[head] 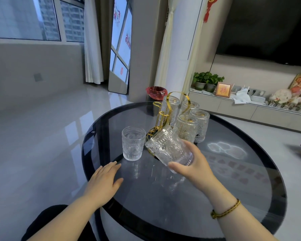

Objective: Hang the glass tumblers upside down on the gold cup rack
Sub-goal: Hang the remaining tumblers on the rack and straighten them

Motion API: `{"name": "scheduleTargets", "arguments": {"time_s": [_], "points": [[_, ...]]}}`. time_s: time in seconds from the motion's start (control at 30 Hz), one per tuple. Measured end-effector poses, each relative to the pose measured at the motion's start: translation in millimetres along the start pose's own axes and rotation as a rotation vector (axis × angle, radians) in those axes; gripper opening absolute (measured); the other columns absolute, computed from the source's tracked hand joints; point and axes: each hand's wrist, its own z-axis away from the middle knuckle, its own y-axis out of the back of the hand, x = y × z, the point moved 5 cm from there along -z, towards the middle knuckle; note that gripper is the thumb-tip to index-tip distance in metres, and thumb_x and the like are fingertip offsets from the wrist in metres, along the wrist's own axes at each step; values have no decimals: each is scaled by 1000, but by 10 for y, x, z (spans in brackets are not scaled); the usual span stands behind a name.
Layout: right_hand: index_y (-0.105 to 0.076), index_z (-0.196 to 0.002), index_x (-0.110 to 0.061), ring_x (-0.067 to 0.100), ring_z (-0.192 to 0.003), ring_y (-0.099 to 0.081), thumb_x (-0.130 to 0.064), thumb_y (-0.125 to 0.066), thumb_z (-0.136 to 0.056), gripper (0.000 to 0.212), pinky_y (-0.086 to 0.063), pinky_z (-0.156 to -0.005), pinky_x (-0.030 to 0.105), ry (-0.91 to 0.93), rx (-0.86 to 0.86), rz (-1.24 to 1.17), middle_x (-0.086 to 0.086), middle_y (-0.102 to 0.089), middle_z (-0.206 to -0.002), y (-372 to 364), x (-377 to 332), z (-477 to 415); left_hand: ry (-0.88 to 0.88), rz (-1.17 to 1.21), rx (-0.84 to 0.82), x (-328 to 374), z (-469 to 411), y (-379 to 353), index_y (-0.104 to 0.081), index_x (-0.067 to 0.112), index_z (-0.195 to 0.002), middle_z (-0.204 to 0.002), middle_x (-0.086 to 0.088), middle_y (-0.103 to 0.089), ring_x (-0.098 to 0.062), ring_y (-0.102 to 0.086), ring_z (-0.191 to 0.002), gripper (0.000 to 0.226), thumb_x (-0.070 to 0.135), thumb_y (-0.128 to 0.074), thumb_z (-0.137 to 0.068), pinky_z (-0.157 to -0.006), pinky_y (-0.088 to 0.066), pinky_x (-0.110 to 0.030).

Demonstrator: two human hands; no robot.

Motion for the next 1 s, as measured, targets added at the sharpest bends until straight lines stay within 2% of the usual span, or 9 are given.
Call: {"name": "scheduleTargets", "arguments": {"time_s": [0.07, 0.13, 0.27, 0.33, 0.43, 0.6, 0.73, 0.9, 1.0], "points": [[-38, -113, -35, 4, -107, -41, -25, -76, -63, 64, -34, -80, 6, 24, 24, 10, -20, -43, -112, 152, -127, -54, -9, 23, 34, 29, -31, 55, -21, 23, -137, -151, 2, -18, -13, -17, -138, 50, 36, -38, -92, -114, -4, -28], [-36, -106, -36, 6, -95, -46, -27, -77, -61, 61, -39, -72, 5, 53, 34, 33, -28, -39, -102, 276, -272, -137, -17, 29, 59, 43, -68, 100, -23, 23, -137, -151, 2, -20, -14, -19, -137, 50, 36, -40, -92, -114, -7, -29], [-35, -108, -27, 3, -84, -51, -31, -77, -58, 65, -45, -59, 6, 110, 49, 123, -12, -47, -103, 457, -590, -375, 6, 23, 51, -18, -128, 115, -23, 21, -137, -151, 0, -21, -15, -20, -137, 51, 37, -40, -91, -113, -9, -29], [-34, -117, -22, 13, -92, -50, -33, -76, -60, 72, -42, -66, 12, 122, 57, 196, 2, -48, -116, 518, -713, -508, 16, 26, 34, -44, -142, 97, -21, 20, -137, -151, -1, -21, -15, -20, -137, 52, 36, -40, -91, -113, -9, -30], [-30, -122, -18, 16, -95, -47, -32, -75, -62, 77, -36, -64, 11, 148, 56, 268, 10, -46, -123, 568, -872, -702, 26, 34, 22, -74, -190, 88, -21, 19, -137, -151, -2, -21, -16, -20, -137, 53, 36, -40, -91, -113, -11, -30], [-27, -124, -20, 16, -93, -47, -32, -76, -62, 79, -40, -71, 21, 102, 29, 341, 4, -41, -116, 574, -1054, -1033, 47, 14, 12, -108, -306, 68, -19, 18, -138, -151, -2, -21, -16, -18, -138, 54, 38, -38, -92, -114, -9, -31], [-33, -118, -18, 14, -78, -48, -30, -75, -63, 70, -39, -60, 19, 108, -20, 468, 1, -40, -106, 429, -1105, -1235, 49, -7, 16, -141, -341, 31, -18, 20, -138, -151, -1, -20, -13, -14, -139, 53, 42, -33, -92, -114, -4, -29], [-36, -121, -14, 16, -97, -44, -29, -76, -63, 72, -37, -79, 26, 84, -64, 506, 6, -48, -118, 222, -964, -1395, 39, -13, 24, -177, -345, -11, -18, 22, -138, -151, 1, -18, -11, -11, -139, 52, 43, -30, -92, -114, -2, -28], [-37, -123, -14, 23, -111, -47, -29, -77, -62, 74, -36, -82, 27, 84, -78, 565, 11, -49, -129, 85, -845, -1431, 39, -13, 33, -193, -364, -21, -19, 23, -138, -151, 2, -18, -10, -11, -139, 52, 44, -30, -92, -114, -1, -28]]}}
